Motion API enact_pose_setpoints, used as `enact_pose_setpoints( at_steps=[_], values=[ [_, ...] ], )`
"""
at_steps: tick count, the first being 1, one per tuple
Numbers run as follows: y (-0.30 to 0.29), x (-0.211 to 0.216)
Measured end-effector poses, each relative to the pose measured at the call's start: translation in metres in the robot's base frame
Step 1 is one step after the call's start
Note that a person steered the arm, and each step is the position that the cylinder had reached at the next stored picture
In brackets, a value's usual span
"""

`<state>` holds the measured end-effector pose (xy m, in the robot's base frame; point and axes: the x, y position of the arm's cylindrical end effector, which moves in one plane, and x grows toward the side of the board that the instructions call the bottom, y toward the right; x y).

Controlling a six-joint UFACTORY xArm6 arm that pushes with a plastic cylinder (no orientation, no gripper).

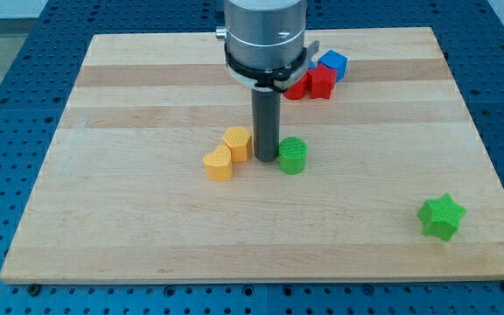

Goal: Push green circle to green star

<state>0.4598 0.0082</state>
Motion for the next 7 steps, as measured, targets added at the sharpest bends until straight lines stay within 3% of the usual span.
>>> enact_pose_setpoints(
  at_steps=[4,7],
  values=[
    [0.099,0.004],
    [0.1,0.035]
  ],
)
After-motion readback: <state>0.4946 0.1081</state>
